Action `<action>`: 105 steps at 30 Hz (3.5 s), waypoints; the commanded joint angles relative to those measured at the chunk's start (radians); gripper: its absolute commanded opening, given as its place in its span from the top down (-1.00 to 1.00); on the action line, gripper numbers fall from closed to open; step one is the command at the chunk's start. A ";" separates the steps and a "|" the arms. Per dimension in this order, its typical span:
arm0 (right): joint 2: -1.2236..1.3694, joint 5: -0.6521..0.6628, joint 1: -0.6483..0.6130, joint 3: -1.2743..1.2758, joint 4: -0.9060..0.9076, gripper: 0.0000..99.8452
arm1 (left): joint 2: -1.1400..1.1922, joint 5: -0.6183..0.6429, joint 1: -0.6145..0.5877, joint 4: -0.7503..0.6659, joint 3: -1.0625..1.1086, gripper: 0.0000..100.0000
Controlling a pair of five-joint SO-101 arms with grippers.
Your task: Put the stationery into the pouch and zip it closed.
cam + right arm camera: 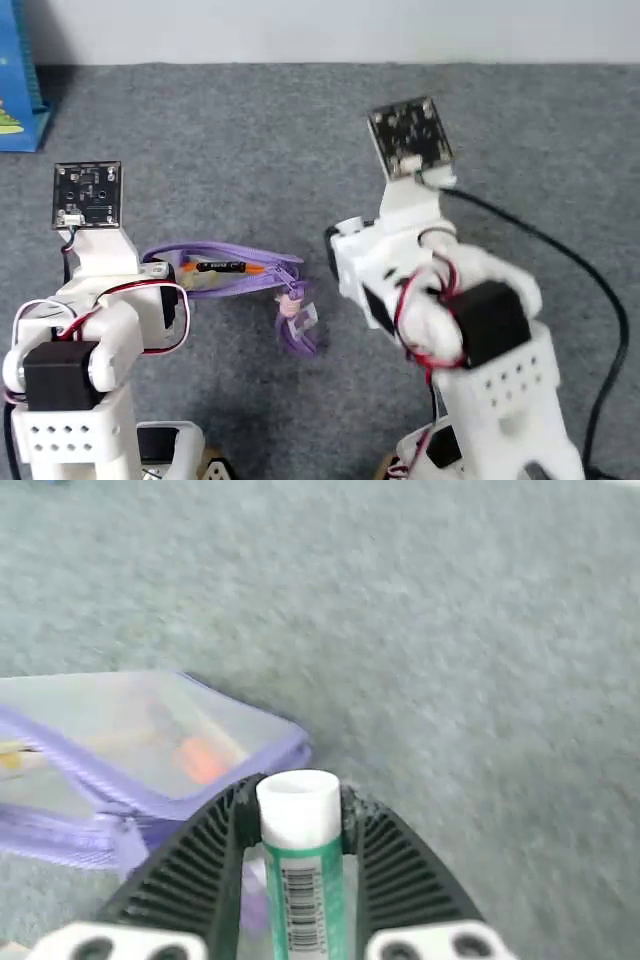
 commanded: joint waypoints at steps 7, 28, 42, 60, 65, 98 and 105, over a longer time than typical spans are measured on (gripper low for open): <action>-0.338 -0.003 -0.176 0.344 -0.418 0.98 | -0.015 0.003 -0.002 -0.012 -0.007 0.97; -0.464 -0.003 -0.363 0.895 -1.529 0.98 | -0.015 0.003 -0.002 -0.012 -0.007 0.97; -0.355 -0.005 -0.363 0.895 -1.704 0.98 | -0.015 0.003 -0.002 -0.012 -0.007 0.97; -0.232 0.026 -0.297 1.142 -1.977 0.91 | -0.015 0.003 -0.003 -0.011 -0.007 0.97; -0.407 0.132 -0.369 1.223 -1.831 0.53 | -0.015 0.003 -0.003 -0.012 -0.007 0.97; -0.963 -0.015 -0.128 1.033 -0.496 0.49 | -0.015 0.003 0.005 -0.014 -0.007 0.97; -0.963 0.028 -0.194 1.169 -0.590 0.49 | -0.015 0.003 0.000 -0.012 -0.007 0.97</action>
